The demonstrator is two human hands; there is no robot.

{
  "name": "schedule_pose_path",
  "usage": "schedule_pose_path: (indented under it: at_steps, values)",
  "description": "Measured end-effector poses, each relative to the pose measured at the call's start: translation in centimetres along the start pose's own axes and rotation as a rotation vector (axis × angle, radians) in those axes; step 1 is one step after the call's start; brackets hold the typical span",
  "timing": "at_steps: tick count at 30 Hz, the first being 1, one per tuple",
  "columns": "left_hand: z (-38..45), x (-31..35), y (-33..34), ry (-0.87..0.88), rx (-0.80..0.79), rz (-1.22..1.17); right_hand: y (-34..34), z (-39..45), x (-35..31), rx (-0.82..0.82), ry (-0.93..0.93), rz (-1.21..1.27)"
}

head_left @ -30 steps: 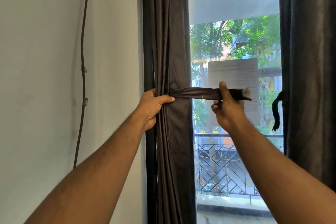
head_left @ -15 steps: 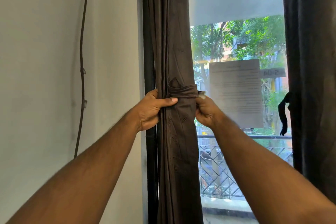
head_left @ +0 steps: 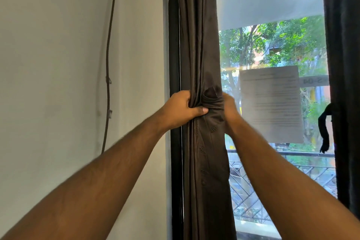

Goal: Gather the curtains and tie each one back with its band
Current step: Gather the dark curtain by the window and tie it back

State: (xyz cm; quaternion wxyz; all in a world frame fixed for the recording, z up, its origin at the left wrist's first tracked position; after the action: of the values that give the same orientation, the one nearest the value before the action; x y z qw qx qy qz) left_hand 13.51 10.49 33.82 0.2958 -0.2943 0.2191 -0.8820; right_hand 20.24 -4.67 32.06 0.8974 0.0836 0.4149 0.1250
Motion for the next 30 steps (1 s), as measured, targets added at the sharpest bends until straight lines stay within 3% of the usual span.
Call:
schedule_pose_path:
  at_steps: [2, 5, 8, 14, 18, 24, 27, 30]
  values:
    - [-0.3, -0.3, 0.1, -0.003, 0.103, 0.135, -1.0, -0.9, -1.7, 0.05, -0.29, -0.037]
    - [-1.2, -0.5, 0.9, -0.005, 0.194, 0.169, -2.4, -3.5, -3.0, -0.13, -0.584, -0.225]
    - [-2.2, -0.3, 2.2, -0.016, 0.294, 0.129, -1.9, -5.2, -2.4, -0.254, -0.636, -0.432]
    - [-3.7, 0.0, 2.4, 0.069, 0.437, -0.119, -1.0, -4.9, -2.8, -0.222, -0.728, -0.715]
    - [-4.4, 0.6, 1.8, 0.282, 0.565, 0.119, -0.4, -4.9, -3.7, -0.307, -0.679, -0.864]
    - [-4.2, 1.1, 1.7, 0.688, 0.389, 0.699, 0.0, -5.1, -4.3, -0.278, -0.717, -0.857]
    - [-3.6, 1.1, 1.5, 0.735, 0.234, 0.707, 0.1, -5.7, -3.4, -0.127, -0.764, -0.855]
    - [-2.6, 1.4, 1.5, 0.75, 0.17, 0.548, 0.5, -6.4, -2.8, 0.062, -0.917, -0.806]
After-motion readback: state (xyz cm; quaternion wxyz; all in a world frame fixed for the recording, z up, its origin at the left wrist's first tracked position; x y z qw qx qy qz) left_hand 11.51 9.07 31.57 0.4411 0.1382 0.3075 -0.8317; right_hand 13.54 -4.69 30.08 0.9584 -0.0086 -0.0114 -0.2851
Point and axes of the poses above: each hand's wrist, its own z-axis towards the middle knuckle, its own y-axis out of the palm, x = y × z, the point moved 1 cm from there along z, towards the middle knuckle, and after that the axes turned 2 degrees about -y, right-handed, at the moved point
